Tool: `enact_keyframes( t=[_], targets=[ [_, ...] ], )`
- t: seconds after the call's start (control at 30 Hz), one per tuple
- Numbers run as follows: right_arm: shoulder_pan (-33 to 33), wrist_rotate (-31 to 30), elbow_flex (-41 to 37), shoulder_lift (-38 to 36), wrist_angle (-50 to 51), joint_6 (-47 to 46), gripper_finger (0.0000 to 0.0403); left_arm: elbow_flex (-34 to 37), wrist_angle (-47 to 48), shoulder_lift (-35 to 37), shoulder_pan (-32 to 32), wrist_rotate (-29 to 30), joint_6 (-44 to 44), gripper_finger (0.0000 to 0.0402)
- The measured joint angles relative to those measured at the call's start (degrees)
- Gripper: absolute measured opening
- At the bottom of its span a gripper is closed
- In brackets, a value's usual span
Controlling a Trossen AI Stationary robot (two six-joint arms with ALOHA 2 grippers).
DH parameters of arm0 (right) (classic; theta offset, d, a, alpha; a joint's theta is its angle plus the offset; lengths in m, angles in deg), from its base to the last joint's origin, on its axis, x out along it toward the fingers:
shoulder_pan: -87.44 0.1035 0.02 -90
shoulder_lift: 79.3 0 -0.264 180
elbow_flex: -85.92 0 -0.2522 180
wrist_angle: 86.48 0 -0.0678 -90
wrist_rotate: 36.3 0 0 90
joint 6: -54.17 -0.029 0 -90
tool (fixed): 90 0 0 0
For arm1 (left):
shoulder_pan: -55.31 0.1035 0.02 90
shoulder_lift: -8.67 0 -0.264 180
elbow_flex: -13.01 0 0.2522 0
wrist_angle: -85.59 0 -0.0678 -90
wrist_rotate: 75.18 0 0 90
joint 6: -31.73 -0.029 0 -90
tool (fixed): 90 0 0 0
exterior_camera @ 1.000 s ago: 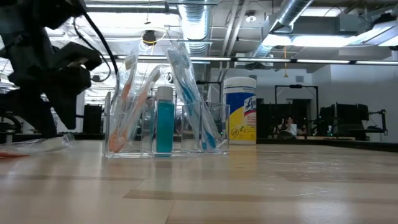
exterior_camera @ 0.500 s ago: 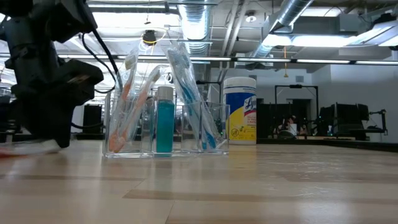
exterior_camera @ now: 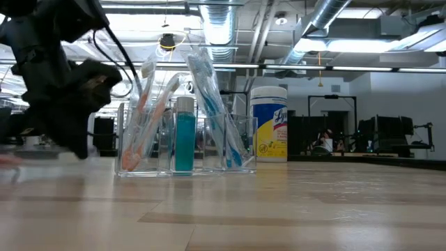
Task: Pick & Place toothbrushing station
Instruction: Put the orange toothbrush into the transparent organizer
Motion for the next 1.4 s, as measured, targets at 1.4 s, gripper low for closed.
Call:
enact_keyframes(
  t=[1.4],
  targets=[
    [-1.43,1.4,0.0,-0.02,-0.29,-5.56,0.0248,-10.96,-55.43,8.94,-5.95,32.31,-79.63,0.0]
  ],
)
